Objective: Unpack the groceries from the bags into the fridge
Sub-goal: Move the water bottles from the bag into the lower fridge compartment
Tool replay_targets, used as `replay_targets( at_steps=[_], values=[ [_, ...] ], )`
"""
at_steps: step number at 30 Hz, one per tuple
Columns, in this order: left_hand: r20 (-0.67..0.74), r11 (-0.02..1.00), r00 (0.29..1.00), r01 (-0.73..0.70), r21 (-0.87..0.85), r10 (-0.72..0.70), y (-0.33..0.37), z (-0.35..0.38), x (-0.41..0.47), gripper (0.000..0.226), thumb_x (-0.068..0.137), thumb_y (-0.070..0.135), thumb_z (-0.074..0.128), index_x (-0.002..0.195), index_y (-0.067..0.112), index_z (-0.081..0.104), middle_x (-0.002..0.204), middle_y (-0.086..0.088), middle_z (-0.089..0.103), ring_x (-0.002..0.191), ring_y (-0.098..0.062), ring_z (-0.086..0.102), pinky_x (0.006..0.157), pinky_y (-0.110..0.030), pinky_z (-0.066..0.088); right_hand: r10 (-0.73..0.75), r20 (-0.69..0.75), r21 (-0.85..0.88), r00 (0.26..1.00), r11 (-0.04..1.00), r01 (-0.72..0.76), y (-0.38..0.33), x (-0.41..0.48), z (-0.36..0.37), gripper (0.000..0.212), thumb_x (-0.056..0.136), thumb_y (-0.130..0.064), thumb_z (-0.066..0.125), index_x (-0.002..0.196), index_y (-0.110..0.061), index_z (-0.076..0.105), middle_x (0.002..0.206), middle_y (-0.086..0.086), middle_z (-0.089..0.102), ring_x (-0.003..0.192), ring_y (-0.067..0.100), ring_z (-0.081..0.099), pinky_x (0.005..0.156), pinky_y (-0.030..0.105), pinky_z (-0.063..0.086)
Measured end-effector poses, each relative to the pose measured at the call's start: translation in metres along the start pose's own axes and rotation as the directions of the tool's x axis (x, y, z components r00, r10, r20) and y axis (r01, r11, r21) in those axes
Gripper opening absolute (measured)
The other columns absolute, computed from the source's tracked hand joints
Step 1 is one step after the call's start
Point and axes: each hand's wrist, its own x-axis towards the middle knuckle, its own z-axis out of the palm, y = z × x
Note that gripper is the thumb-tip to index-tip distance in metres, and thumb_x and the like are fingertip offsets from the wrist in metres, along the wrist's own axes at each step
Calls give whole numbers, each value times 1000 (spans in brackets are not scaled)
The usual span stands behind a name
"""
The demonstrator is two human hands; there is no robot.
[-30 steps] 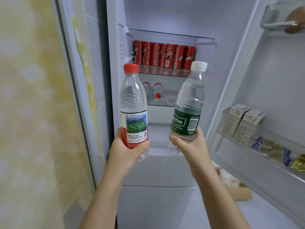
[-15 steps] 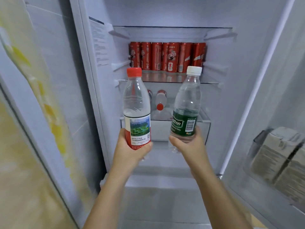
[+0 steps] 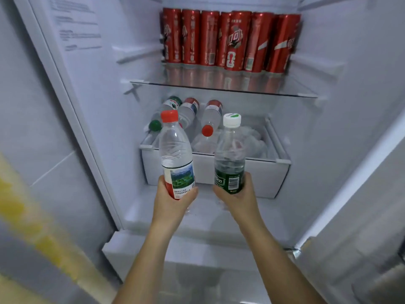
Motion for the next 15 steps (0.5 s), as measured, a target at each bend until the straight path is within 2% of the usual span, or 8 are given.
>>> replay_targets(
  at_steps=[4,5,8,12,15],
  values=[
    [38,999,999,12,50,-14,-20,2,18,54,71,8,82,111,27,50,98,6,69,86,-8,68,72,-28,57,10,-61,-9,998,1000,-10,19,15,8,47,75,-5,80,99,-29,48,93,-6,64,71,-4,62,61,18,52],
    [52,998,999,11,63,-14,-25,1,23,56,71,9,82,113,26,49,98,6,69,86,-6,68,74,-28,56,13,-78,-9,997,1000,-13,22,18,10,47,75,-5,80,98,-30,48,94,-8,64,71,-7,61,62,15,51],
    [87,996,996,-1,90,-7,-33,3,34,56,72,7,81,113,25,48,98,9,67,82,3,65,70,-16,52,16,-118,-22,993,1000,-19,31,25,17,50,74,-6,81,100,-33,48,97,-11,64,76,-9,63,64,12,50],
    [118,995,993,2,95,-13,-47,7,47,56,70,8,83,109,30,48,99,10,68,87,-3,67,75,-26,54,8,-135,-56,991,998,-16,41,30,23,52,73,-4,81,102,-33,48,99,-9,64,81,-7,64,66,13,51],
    [136,993,990,7,122,-23,-58,8,51,54,69,9,84,102,32,48,97,11,68,86,-3,67,69,-20,52,0,-131,-76,991,997,-11,50,29,26,53,72,-4,82,104,-31,49,100,-10,66,85,-2,65,69,16,52]
  ],
)
